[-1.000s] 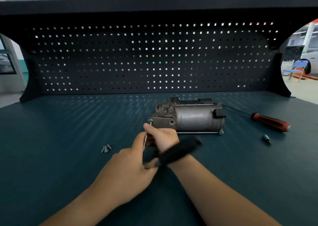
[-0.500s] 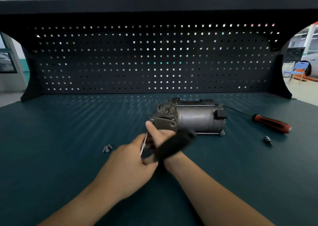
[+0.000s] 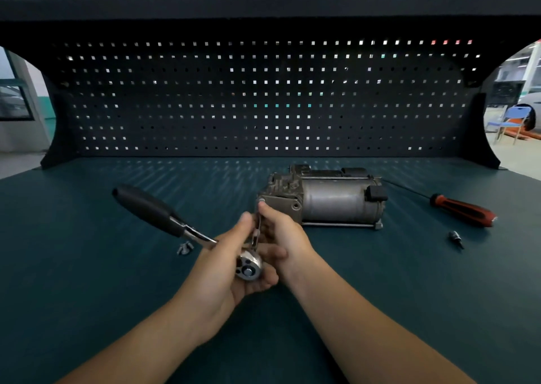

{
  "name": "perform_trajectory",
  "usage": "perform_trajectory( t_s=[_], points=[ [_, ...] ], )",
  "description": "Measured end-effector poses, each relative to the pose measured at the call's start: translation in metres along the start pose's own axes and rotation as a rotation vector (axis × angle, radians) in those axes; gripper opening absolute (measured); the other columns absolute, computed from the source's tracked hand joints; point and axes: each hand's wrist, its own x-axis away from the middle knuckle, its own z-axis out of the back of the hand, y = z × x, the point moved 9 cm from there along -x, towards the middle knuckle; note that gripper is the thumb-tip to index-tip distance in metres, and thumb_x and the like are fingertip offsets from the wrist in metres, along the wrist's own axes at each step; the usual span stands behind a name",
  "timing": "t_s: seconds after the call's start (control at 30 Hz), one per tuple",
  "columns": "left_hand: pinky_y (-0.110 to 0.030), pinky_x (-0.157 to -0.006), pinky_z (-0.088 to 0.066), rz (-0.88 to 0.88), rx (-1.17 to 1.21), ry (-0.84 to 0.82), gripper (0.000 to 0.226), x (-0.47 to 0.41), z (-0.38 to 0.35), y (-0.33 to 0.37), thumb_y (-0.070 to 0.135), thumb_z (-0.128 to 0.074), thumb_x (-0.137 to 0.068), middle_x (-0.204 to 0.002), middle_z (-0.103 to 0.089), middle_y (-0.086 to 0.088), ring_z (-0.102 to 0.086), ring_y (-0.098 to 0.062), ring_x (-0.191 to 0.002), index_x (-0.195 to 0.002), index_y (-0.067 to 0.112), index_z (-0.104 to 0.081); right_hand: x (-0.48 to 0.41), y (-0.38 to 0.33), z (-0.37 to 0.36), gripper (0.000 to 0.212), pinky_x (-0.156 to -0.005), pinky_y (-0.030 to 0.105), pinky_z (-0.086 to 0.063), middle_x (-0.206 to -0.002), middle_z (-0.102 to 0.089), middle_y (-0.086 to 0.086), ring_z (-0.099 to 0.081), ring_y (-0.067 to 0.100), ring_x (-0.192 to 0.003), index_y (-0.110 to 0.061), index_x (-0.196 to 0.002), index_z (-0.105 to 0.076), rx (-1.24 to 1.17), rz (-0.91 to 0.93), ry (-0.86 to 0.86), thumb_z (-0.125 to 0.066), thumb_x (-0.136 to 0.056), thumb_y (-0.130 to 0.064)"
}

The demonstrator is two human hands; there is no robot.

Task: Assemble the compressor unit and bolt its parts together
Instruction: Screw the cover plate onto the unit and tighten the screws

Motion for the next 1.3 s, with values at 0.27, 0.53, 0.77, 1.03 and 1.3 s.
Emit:
perform_trajectory(
  t_s=[0.27, 0.53, 0.77, 1.03, 1.3],
  points=[
    [-0.021, -0.059, -0.043, -0.369, -1.402, 0.102, 0.051, 0.0, 0.009, 0.016, 0.033, -0.041, -0.092, -0.076, -0.061, 0.006, -0.056, -0.008, -0.067, -0.14, 0.021, -0.03, -0.006, -0.009, 0.004, 0.033, -0.062, 0.031, -0.043, -0.063, -0.057, 0.013, -0.053, 0.02, -0.06, -0.001, -0.06, -0.062, 0.242, 0.261, 0.088, -0.069, -0.081, -0.026],
    [-0.026, -0.06, -0.05, -0.249, -1.077, 0.028, 0.035, -0.004, 0.008, 0.01, 0.032, -0.046, -0.093, -0.082, -0.067, -0.002, -0.063, -0.011, -0.062, -0.128, 0.026, -0.044, -0.003, -0.005, -0.001, 0.031, -0.05, 0.022, -0.042, -0.049, -0.055, 0.001, -0.051, 0.014, -0.052, -0.007, -0.06, -0.058, 0.185, 0.172, 0.08, -0.059, -0.089, -0.018],
    [-0.019, -0.034, -0.039, 0.137, 0.082, -0.009, 0.017, 0.0, 0.003, -0.004, 0.019, -0.048, -0.092, -0.053, -0.054, -0.006, -0.045, -0.011, -0.033, -0.087, 0.007, -0.06, -0.003, 0.001, -0.007, 0.034, -0.055, 0.025, -0.046, -0.046, -0.056, -0.001, -0.053, 0.013, -0.045, -0.01, -0.07, -0.061, 0.152, 0.06, -0.022, -0.055, -0.091, -0.035],
    [-0.023, -0.05, -0.035, -0.431, -1.386, 0.162, 0.022, 0.002, 0.006, 0.038, 0.033, -0.045, -0.089, -0.065, -0.054, 0.006, -0.051, -0.008, -0.059, -0.106, 0.022, -0.053, -0.005, -0.001, -0.005, 0.026, -0.055, 0.023, -0.046, -0.06, -0.059, 0.002, -0.056, 0.012, -0.055, -0.006, -0.068, -0.058, 0.114, 0.194, -0.017, -0.063, -0.087, -0.024],
    [-0.024, -0.071, -0.046, -0.444, -1.378, 0.109, 0.05, -0.001, 0.001, 0.028, 0.037, -0.052, -0.087, -0.088, -0.063, 0.012, -0.063, -0.016, -0.087, -0.134, 0.023, -0.039, -0.001, 0.002, -0.007, 0.024, -0.055, 0.025, -0.043, -0.072, -0.056, 0.008, -0.05, 0.018, -0.062, -0.008, -0.075, -0.06, 0.067, 0.087, 0.006, -0.055, -0.091, -0.024]
  ],
)
